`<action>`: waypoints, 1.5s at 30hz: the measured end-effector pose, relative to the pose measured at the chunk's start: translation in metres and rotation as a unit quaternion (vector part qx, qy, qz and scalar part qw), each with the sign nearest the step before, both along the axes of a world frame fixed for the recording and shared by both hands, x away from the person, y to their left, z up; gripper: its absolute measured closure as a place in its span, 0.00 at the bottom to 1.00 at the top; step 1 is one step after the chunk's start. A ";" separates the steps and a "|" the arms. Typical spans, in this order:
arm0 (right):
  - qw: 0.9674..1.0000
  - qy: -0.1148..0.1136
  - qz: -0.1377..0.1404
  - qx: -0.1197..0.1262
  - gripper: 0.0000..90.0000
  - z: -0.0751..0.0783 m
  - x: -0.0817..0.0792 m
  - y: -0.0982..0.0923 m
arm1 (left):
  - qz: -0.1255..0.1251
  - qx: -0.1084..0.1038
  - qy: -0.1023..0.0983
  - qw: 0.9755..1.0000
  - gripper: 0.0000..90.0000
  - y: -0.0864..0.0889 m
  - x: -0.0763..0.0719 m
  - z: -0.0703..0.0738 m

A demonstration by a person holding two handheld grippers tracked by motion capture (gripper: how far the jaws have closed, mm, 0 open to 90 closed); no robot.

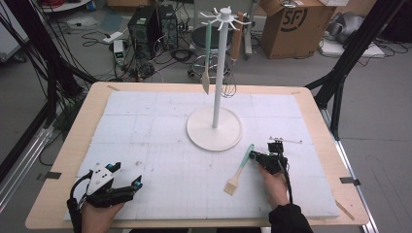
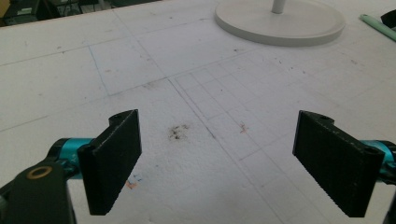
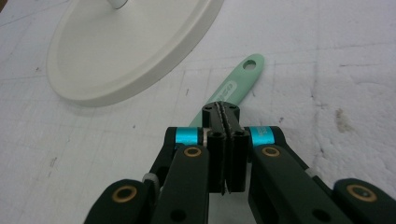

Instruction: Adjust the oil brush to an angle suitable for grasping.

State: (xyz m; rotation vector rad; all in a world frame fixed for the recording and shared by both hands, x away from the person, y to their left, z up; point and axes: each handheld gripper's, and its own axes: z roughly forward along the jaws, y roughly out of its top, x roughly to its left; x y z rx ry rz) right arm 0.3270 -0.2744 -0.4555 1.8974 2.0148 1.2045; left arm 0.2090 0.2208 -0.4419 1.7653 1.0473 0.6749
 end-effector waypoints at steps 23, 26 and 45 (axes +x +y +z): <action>0.994 0.018 0.081 0.069 1.00 0.004 -0.043 0.059 | -0.005 -0.002 -0.001 1.000 0.18 -0.001 -0.001 0.001; 0.994 0.026 0.081 0.069 1.00 0.000 -0.044 0.059 | -0.004 -0.003 -0.002 1.000 0.18 -0.001 -0.001 0.001; 0.998 0.038 0.057 0.012 1.00 0.004 -0.061 0.044 | -0.005 -0.001 -0.002 1.000 0.18 -0.001 -0.001 0.001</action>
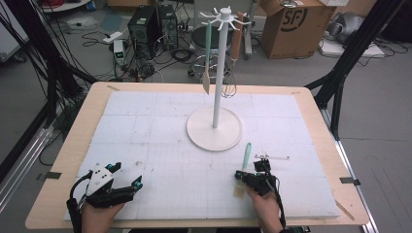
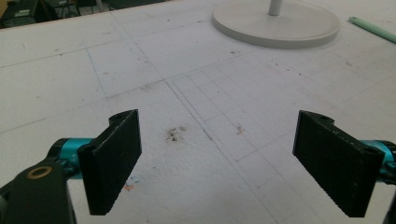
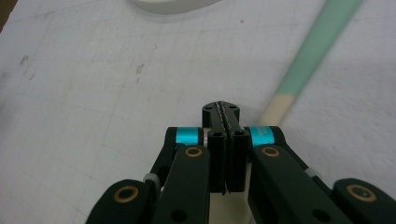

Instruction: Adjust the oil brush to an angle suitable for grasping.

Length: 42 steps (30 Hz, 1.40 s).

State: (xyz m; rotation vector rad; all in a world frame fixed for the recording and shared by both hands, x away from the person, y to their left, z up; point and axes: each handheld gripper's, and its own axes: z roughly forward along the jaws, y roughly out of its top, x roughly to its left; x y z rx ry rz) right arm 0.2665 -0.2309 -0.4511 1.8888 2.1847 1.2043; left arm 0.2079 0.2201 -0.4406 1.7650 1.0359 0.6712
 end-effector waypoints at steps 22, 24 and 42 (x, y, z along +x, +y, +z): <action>0.997 -0.009 -0.073 0.000 1.00 -0.001 -0.014 -0.073 | 0.000 0.002 0.003 1.000 0.18 -0.002 0.001 -0.001; 0.997 -0.012 -0.082 -0.006 1.00 0.000 -0.013 -0.078 | 0.001 0.002 0.002 1.000 0.18 -0.002 0.001 -0.001; 0.994 -0.043 -0.092 0.051 0.90 -0.002 -0.015 -0.093 | 0.000 0.002 0.004 1.000 0.18 -0.002 0.001 -0.002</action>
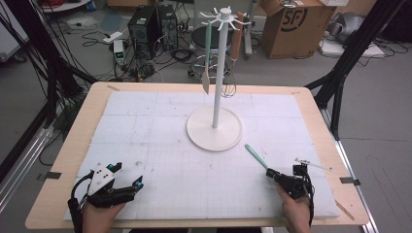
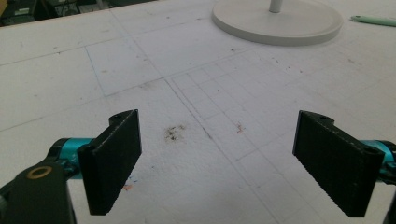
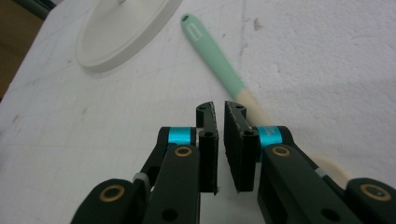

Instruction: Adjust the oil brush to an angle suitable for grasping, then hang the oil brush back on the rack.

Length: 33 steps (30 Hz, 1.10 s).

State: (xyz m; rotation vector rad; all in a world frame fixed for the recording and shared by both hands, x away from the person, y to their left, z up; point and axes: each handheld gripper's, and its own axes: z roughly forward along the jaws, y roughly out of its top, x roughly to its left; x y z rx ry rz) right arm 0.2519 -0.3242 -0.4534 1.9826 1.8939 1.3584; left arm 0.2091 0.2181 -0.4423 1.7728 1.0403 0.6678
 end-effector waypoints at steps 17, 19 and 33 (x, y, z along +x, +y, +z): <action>0.999 -0.034 0.014 -0.005 0.75 0.012 0.001 -0.007 | 0.001 0.001 0.000 1.000 0.18 -0.001 0.000 -0.001; 0.999 -0.033 0.011 -0.008 0.73 0.012 0.006 -0.009 | -0.001 0.002 0.000 1.000 0.18 -0.001 0.000 0.000; 0.998 -0.003 0.034 -0.047 0.74 0.003 0.024 -0.008 | -0.001 0.003 0.002 1.000 0.18 -0.002 0.001 -0.001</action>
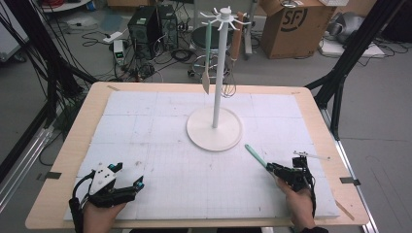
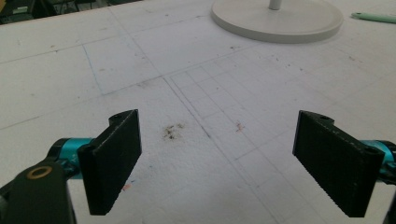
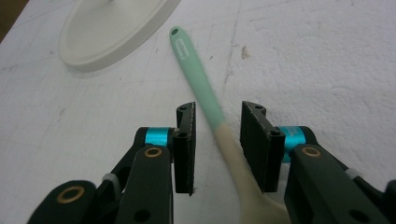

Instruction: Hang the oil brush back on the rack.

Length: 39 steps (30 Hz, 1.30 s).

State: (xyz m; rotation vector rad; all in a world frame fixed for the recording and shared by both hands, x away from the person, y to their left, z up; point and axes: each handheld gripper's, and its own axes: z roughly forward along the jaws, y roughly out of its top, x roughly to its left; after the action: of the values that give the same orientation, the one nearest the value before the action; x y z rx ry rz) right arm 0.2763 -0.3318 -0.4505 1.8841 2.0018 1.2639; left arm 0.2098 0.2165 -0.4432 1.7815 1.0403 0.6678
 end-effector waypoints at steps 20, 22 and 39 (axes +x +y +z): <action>0.999 -0.005 0.000 -0.051 0.85 -0.003 0.000 0.008 | -0.005 -0.001 0.000 1.000 0.18 -0.003 -0.001 0.000; 0.998 -0.009 0.003 -0.065 0.85 -0.003 0.000 0.011 | -0.004 0.000 -0.001 1.000 0.18 -0.003 -0.001 0.000; 0.994 -0.008 0.022 -0.102 0.92 0.002 0.003 0.015 | -0.008 -0.002 0.002 1.000 0.18 -0.006 0.002 0.000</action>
State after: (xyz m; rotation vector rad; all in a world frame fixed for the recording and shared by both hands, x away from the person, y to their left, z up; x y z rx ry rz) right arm 0.2794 -0.3172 -0.4489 1.7407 2.0862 1.0340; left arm 0.2115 0.2109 -0.4436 1.7870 1.0290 0.6526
